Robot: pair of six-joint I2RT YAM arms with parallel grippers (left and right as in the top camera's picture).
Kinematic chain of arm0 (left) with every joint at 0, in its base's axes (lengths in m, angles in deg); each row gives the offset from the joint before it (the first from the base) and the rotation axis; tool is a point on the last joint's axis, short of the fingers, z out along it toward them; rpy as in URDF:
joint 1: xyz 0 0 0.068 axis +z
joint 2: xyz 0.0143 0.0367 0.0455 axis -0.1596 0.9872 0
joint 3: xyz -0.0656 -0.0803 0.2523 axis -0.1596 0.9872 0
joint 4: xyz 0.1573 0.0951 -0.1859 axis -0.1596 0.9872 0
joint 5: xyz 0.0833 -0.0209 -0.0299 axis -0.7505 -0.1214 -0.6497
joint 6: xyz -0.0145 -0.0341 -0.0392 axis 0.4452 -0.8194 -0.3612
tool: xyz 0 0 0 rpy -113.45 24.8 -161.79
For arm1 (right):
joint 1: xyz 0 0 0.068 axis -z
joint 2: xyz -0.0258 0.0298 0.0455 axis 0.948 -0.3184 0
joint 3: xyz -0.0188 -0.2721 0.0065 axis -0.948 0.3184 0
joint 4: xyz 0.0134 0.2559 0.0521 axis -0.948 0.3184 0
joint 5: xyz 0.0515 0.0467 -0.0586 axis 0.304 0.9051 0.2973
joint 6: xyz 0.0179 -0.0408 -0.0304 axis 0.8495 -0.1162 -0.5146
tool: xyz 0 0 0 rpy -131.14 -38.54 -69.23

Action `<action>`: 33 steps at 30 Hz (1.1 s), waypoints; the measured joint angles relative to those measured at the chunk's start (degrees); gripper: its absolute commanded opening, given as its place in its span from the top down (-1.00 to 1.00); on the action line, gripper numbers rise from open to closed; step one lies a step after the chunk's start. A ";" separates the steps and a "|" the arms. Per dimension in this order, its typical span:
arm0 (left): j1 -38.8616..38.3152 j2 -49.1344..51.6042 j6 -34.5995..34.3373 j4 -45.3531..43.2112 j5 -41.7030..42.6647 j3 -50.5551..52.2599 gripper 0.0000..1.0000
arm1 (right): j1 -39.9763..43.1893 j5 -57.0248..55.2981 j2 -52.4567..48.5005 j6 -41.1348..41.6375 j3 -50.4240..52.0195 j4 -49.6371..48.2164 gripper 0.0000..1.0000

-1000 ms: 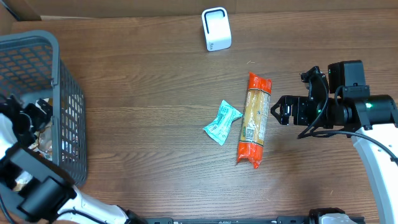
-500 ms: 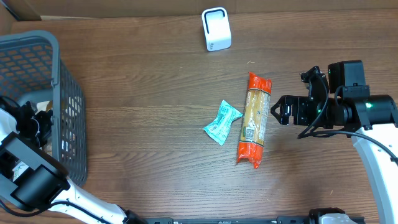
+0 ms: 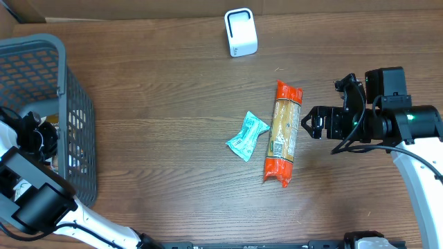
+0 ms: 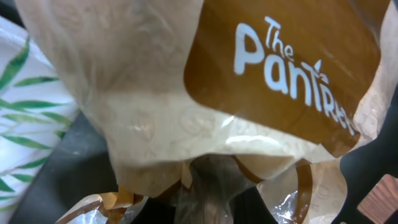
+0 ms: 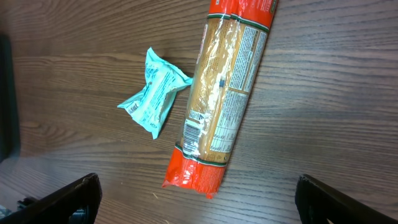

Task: Scan the item barcode
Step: 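Lift the clear snack bag out and set it beside the green packet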

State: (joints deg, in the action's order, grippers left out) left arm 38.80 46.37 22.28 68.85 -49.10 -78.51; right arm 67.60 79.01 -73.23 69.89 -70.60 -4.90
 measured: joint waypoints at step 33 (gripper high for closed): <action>-0.02 -6.23 -5.38 39.21 13.86 -65.16 0.92 | 0.00 -0.02 0.00 0.00 0.00 -0.76 -1.00</action>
State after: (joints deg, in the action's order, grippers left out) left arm 38.78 40.14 16.90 108.06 -35.24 -143.66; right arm 67.60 78.99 -73.23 69.89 -70.60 -5.66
